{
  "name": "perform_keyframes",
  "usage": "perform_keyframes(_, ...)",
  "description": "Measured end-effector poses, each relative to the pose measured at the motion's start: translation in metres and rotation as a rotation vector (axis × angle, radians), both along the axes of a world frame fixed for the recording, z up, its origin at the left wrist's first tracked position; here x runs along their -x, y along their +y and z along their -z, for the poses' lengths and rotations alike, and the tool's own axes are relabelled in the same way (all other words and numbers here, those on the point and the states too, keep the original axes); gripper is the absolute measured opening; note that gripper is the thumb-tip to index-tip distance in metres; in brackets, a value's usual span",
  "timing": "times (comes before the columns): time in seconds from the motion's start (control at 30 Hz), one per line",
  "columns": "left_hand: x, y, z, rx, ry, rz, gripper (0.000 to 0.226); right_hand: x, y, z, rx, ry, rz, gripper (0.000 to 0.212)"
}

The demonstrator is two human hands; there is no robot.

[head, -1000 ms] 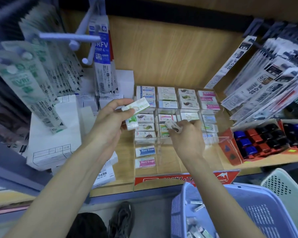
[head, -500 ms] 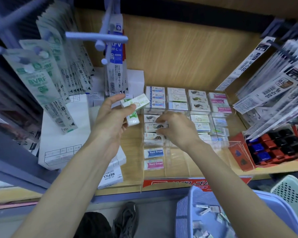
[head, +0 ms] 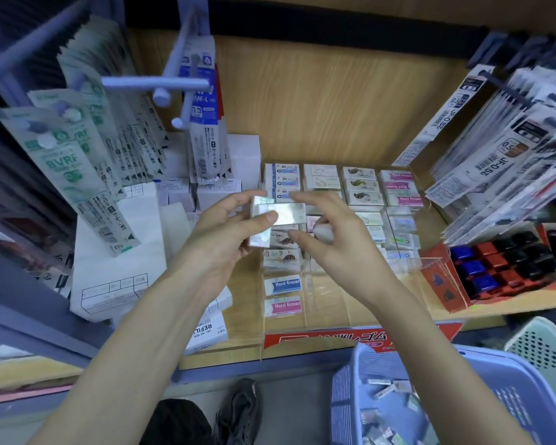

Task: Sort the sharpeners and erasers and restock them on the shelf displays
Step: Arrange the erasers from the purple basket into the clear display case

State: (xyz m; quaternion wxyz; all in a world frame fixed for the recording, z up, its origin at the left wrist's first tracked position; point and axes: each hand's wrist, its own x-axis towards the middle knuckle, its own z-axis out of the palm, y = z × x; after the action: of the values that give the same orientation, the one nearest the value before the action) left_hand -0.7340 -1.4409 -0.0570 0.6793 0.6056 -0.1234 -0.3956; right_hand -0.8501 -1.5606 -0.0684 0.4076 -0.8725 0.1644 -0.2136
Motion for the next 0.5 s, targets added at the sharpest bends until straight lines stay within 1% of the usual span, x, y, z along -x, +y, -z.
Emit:
perform_keyframes(0.07,0.004,-0.001,0.0,-0.004,-0.005,0.033,0.031,0.005,0.0,0.002,0.049,-0.007,0.038,0.034)
perform_keyframes(0.13,0.008,-0.002,0.0,-0.013,0.005,0.052,0.025,0.012,0.0,0.004,0.037,-0.013,0.077,0.029)
perform_keyframes(0.17,0.01,-0.002,-0.001,-0.019,0.025,0.059,0.024,0.016,0.002,0.006,0.037,-0.02,0.095,0.028)
perform_keyframes(0.27,0.015,-0.004,-0.001,-0.048,0.107,0.077,0.03,0.034,0.005,0.013,0.017,-0.038,0.17,0.027)
perform_keyframes(0.37,0.018,-0.007,-0.001,-0.045,0.183,0.092,0.025,0.056,-0.005,0.022,0.021,-0.009,0.277,0.026)
perform_keyframes(0.5,0.019,-0.012,0.001,-0.069,0.173,0.091,0.024,0.082,-0.036,0.032,0.074,0.071,0.404,0.027)
